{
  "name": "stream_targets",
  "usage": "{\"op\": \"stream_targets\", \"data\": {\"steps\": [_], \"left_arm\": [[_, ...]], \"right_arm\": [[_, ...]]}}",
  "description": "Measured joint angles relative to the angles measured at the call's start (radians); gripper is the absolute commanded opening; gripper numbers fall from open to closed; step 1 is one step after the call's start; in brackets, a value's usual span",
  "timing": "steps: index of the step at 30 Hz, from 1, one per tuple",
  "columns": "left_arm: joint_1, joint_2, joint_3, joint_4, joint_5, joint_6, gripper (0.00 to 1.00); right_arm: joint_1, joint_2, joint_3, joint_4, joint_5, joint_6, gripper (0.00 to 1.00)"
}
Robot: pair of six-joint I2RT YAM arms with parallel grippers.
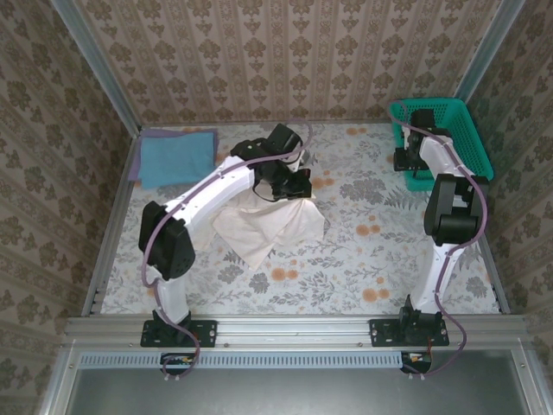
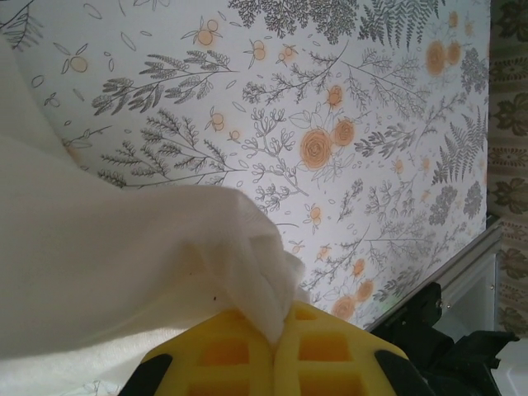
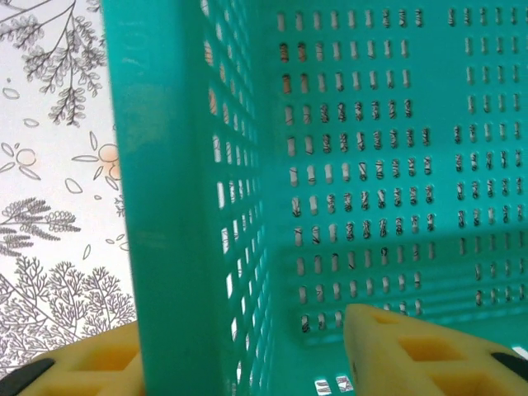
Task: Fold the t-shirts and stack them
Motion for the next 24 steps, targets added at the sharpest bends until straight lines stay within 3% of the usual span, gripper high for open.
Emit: {"op": "stream_targets", "data": {"steps": [3, 8, 9, 13, 16, 21, 24], "left_arm": [[0.000, 0.047, 0.072, -0.027, -0.002, -0.005, 0.23], [0.011, 0.051, 0.161, -0.092, -0.069, -0.004, 0.70], [0.020, 0.041, 0.163, -0.103, -0.090, -0.003, 0.73], [0.092, -0.053, 0.092, -0.159, -0.170, -0.008, 0.72], [0.167, -0.176, -0.059, -0.183, -0.212, -0.034, 0.70], [0.295, -0.460, -0.493, -0.154, -0.214, -0.169, 0.61], [0.310, -0.596, -0.739, -0.105, -0.169, -0.280, 0.58]], "right_arm": [[-0.002, -0.008, 0.000, -0.002, 0.013, 0.035, 0.63], [0.001, -0.111, -0.047, 0.006, -0.029, 0.124, 0.72], [0.003, -0.161, -0.075, 0.008, -0.045, 0.153, 0.72], [0.011, -0.401, -0.229, 0.101, -0.204, 0.307, 0.74], [0.059, -0.556, -0.365, 0.190, -0.314, 0.423, 0.74], [0.274, -0.656, -0.641, 0.291, -0.501, 0.585, 0.72], [0.385, -0.647, -0.812, 0.295, -0.563, 0.653, 0.69]]}}
